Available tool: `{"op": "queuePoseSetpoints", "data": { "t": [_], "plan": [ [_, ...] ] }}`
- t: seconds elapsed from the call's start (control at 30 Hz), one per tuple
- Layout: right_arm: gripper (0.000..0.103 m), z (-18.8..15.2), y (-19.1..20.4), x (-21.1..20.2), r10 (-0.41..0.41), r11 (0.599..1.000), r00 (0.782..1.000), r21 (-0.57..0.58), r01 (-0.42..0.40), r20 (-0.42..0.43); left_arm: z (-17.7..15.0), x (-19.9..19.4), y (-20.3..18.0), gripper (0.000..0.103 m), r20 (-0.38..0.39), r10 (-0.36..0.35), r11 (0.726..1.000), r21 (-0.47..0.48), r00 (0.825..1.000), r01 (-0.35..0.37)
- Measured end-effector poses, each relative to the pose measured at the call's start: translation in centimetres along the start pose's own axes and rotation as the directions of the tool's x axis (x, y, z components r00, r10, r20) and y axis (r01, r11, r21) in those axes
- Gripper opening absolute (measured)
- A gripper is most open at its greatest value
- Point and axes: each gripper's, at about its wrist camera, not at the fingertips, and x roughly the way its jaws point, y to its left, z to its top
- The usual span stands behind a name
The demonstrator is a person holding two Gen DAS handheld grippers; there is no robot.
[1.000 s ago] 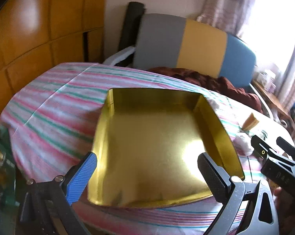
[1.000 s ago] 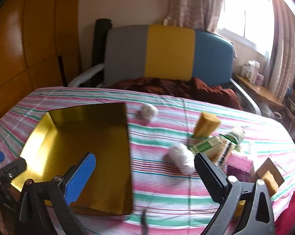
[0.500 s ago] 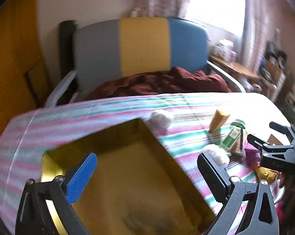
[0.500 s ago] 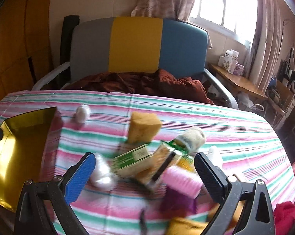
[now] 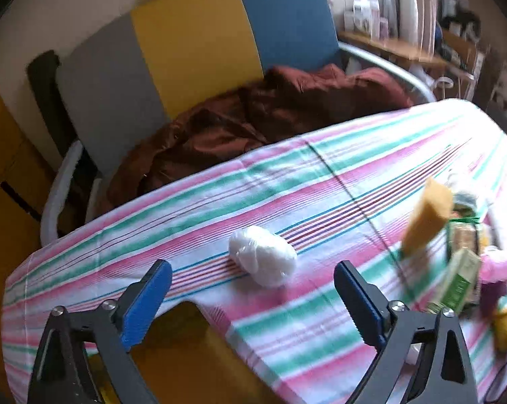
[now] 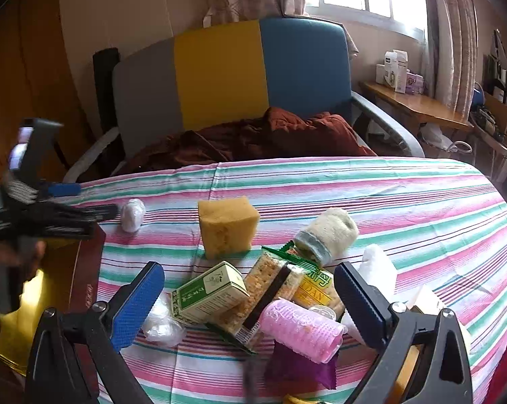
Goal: Organize objects
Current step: 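Grasp the white plastic bundle with left tool while right tool grasps the yellow sponge, then lower both held items into the gold tray and open both tools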
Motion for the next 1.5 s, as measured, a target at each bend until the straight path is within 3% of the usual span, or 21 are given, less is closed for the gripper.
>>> {"op": "queuePoseSetpoints", "data": {
  "t": [0.23, 0.33, 0.37, 0.5, 0.63, 0.77, 0.87, 0.97, 1.07, 1.3, 1.4, 1.5],
  "plan": [
    [0.102, 0.2, -0.3, -0.2, 0.014, 1.0, 1.0, 0.022, -0.014, 0.002, 1.2, 5.6, 0.0, 0.082, -0.141, -0.023, 1.0, 0.009, 0.99, 0.024],
    [0.102, 0.1, -0.4, -0.1, 0.011, 1.0, 1.0, 0.026, -0.011, -0.001, 1.2, 7.3, 0.8, 0.046, -0.2, -0.085, 0.995, -0.066, 0.976, 0.073],
    [0.102, 0.1, -0.5, -0.1, 0.008, 1.0, 1.0, 0.029, -0.008, -0.002, 1.2, 7.7, 1.0, 0.044, -0.215, -0.119, 0.99, -0.096, 0.969, 0.1],
    [0.102, -0.1, -0.5, 0.0, 0.007, 1.0, 1.0, 0.028, -0.006, -0.009, 0.7, 6.4, 0.6, 0.041, -0.151, -0.134, 0.989, -0.089, 0.979, 0.121],
    [0.101, -0.2, -0.5, 0.5, 0.002, 0.999, 0.999, 0.043, 0.0, -0.033, -0.6, 2.1, -0.1, 0.042, -0.052, -0.171, 0.983, -0.076, 0.984, 0.167],
    [0.1, 0.3, -0.2, 1.1, 0.033, 0.998, 0.997, 0.058, -0.029, -0.071, -2.8, -3.5, -0.3, 0.042, 0.047, -0.227, 0.97, -0.08, 0.973, 0.23],
    [0.099, 1.6, 0.7, 2.1, 0.002, 1.0, 0.997, -0.005, -0.002, -0.074, -4.2, -6.8, 0.2, 0.042, 0.092, -0.257, 0.959, -0.099, 0.962, 0.266],
    [0.089, 3.2, 1.1, 4.4, -0.024, 0.999, 0.992, -0.041, 0.019, -0.121, -6.7, -9.9, 1.1, 0.043, 0.133, -0.278, 0.943, -0.149, 0.951, 0.296],
    [0.08, 4.3, 1.0, 7.0, -0.031, 0.998, 0.98, -0.052, 0.021, -0.198, -9.4, -12.0, 3.0, 0.043, 0.161, -0.279, 0.926, -0.214, 0.947, 0.31],
    [0.078, 5.4, 2.2, 11.5, -0.018, 0.995, 0.955, -0.096, -0.011, -0.297, -14.5, -13.6, 6.5, 0.044, 0.155, -0.232, 0.903, -0.333, 0.96, 0.272],
    [0.062, 5.6, 2.5, 12.5, -0.027, 0.994, 0.95, -0.11, -0.008, -0.312, -16.5, -13.6, 7.7, 0.044, 0.152, -0.213, 0.895, -0.366, 0.965, 0.255],
    [0.057, 5.8, 3.4, 12.0, -0.033, 0.99, 0.954, -0.144, -0.011, -0.297, -17.8, -13.7, 8.5, 0.044, 0.154, -0.204, 0.88, -0.403, 0.967, 0.25]
  ]
}}
